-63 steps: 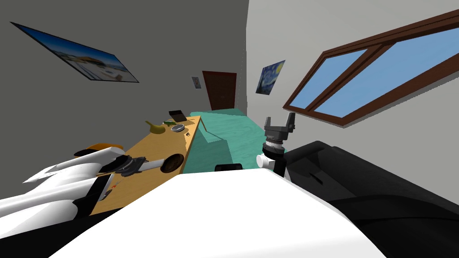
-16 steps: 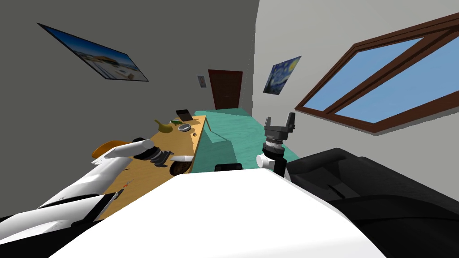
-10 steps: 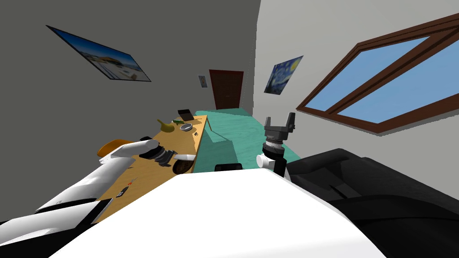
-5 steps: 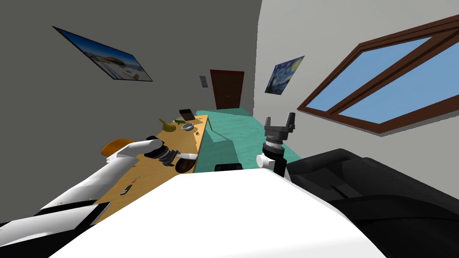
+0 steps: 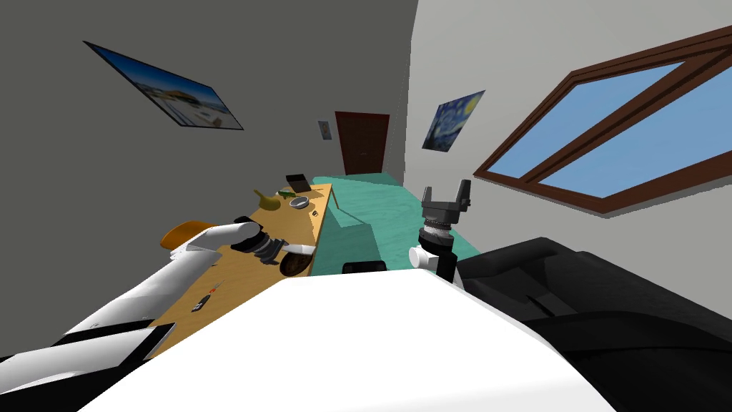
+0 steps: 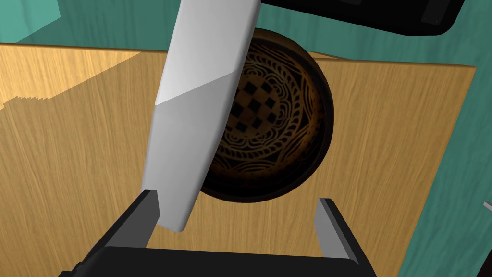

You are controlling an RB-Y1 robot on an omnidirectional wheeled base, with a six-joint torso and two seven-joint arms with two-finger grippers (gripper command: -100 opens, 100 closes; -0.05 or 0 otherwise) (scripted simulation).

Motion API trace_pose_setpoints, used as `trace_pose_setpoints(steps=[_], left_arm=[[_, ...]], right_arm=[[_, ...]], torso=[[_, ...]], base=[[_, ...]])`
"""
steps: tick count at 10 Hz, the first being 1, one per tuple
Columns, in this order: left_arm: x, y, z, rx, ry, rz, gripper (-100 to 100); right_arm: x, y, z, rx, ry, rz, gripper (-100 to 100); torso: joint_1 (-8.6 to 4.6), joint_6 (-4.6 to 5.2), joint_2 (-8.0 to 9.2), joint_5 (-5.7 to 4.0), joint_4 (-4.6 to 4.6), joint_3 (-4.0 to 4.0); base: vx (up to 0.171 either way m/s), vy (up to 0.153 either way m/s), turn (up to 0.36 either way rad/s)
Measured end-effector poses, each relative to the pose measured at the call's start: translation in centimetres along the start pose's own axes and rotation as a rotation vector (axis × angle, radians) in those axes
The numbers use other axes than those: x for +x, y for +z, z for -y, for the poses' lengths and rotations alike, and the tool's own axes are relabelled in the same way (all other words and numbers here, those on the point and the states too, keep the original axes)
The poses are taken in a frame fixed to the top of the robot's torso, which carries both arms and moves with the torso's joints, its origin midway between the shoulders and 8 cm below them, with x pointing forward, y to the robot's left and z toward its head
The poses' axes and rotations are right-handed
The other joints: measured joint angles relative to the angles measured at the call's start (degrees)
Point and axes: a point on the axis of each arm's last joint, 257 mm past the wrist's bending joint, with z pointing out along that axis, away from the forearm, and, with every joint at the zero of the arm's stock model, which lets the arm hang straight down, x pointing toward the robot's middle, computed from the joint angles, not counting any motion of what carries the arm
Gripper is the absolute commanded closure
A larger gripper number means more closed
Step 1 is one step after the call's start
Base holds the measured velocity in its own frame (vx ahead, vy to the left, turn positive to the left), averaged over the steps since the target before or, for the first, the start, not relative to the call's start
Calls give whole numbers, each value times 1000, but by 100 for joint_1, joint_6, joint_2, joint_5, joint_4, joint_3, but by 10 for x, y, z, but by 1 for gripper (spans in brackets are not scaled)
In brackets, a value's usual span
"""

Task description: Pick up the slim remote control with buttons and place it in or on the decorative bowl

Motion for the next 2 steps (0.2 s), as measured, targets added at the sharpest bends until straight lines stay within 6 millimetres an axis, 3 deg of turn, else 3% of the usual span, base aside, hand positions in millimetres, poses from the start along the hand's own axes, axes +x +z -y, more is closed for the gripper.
trace_pose_setpoints(steps=[2], left_arm=[[0, 0, 0, 0, 0, 0, 0]], right_arm=[[0, 0, 0, 0, 0, 0, 0]], torso=[[0, 0, 0, 0, 0, 0]], base=[[0, 0, 0]])
